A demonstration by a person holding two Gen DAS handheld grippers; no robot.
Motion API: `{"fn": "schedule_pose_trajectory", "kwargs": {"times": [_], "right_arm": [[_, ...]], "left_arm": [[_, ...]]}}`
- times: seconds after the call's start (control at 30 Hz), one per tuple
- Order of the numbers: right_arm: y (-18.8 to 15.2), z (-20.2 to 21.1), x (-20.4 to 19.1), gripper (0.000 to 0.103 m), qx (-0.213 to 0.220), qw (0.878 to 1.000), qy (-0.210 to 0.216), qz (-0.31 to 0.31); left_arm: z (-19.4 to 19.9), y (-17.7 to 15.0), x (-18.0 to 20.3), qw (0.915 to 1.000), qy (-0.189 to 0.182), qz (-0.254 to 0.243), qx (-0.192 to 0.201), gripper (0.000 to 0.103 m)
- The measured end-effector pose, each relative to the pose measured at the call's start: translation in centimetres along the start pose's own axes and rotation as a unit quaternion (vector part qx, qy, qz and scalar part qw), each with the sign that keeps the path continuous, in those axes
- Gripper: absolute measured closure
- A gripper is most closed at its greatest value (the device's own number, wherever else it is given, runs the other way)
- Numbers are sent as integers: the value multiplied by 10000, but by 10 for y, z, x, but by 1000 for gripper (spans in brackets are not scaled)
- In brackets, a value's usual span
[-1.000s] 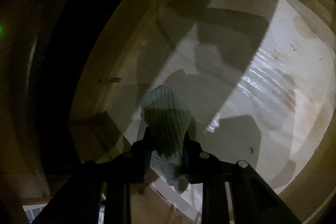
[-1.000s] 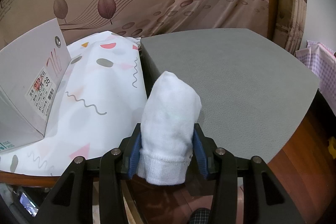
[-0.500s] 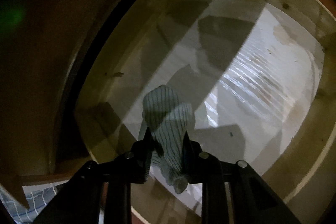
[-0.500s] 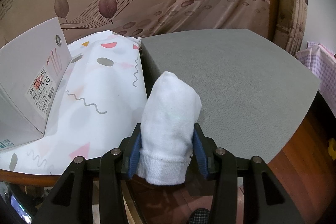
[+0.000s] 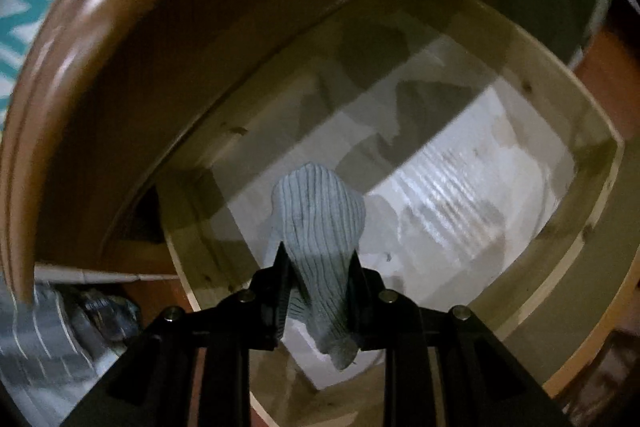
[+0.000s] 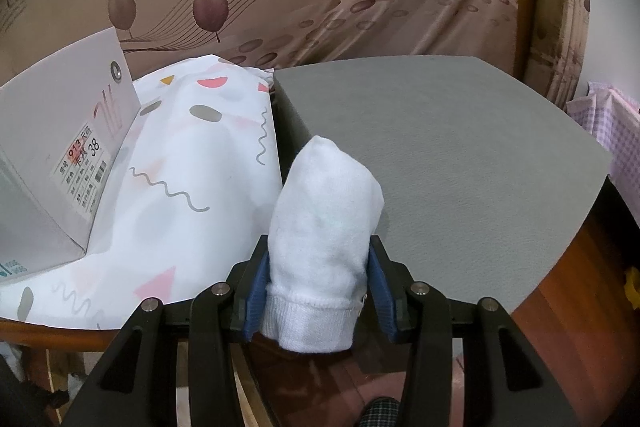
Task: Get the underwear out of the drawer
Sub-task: 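Lift the grey striped sock with the left tool out over the white box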
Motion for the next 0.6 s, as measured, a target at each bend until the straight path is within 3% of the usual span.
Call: {"fn": "schedule_pose_trajectory", "kwargs": {"times": [0.27, 0.6], "right_arm": [[0, 1, 0, 60, 24, 10000, -24, 33], [0, 2, 0, 61, 104, 9997, -144, 137]], "left_arm": [[17, -2, -7, 9956, 91, 921, 106, 79], [40, -7, -25, 9860, 294, 1625, 218, 79]]}}
Point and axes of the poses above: each gripper's, at about its wrist camera, not at the fingertips, and z roughly against the way its jaws point, x to its right, y to its top, the point moved 9 cm from there along -z, roughly the way its jaws point, and after that the axes turned 1 degree about z, right-handed, at the moved point
